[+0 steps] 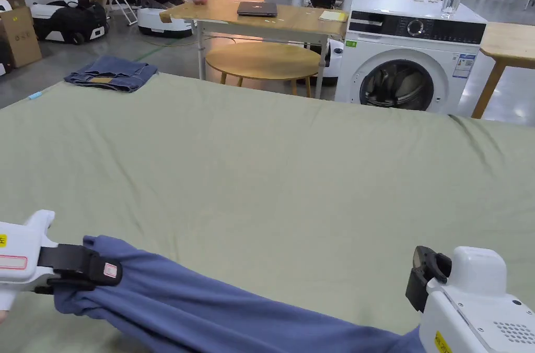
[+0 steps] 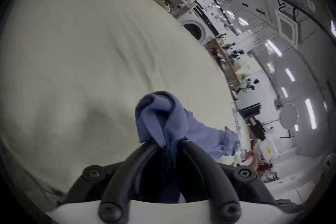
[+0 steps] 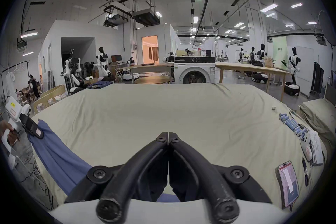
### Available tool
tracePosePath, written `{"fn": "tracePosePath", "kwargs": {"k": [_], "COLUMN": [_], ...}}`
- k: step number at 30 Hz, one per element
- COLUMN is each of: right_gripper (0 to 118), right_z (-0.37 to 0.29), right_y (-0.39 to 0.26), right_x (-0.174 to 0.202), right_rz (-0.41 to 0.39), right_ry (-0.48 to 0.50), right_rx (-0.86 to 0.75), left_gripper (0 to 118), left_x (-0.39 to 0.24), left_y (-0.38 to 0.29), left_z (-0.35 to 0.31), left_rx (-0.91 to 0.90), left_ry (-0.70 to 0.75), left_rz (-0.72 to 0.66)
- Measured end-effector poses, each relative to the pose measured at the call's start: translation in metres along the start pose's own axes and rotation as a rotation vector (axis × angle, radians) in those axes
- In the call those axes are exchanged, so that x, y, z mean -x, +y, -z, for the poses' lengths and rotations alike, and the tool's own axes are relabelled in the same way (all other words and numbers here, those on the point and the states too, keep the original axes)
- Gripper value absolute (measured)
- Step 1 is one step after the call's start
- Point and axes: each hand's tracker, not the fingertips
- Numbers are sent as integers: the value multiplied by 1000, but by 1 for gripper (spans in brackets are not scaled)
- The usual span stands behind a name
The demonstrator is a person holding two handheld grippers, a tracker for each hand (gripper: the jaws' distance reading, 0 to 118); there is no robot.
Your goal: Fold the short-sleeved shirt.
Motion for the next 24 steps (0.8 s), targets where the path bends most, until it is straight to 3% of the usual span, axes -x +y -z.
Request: {"fn": "tracePosePath", "kwargs": {"k": [4, 8, 11, 14, 18, 24], "right_gripper": [0, 0, 0, 0, 0, 0], "right_z": [2, 1, -6, -9, -10, -15], "right_y": [-1, -1, 1, 3, 1, -1], "right_x": [-4, -4, 3, 5, 1, 0], "right_rz": [2, 12, 19, 19, 17, 27], "right_ry": [4, 13, 14, 13, 10, -2], "right_rx": [2, 7, 8, 8, 10, 27], "left_gripper": [6, 6, 6, 6, 6, 6], "left_x": [-16, -35, -51, -72, -105, -147], "left_y": [-3, -11, -15, -19, -23, -42], "left_z": [-19, -17, -13, -3, 20, 92], "left_rx": [1, 11, 12, 33, 76, 180], "left_ry": [167, 186, 128, -35, -123, -70], "left_rz": [-3, -19, 32, 3, -15, 9]}}
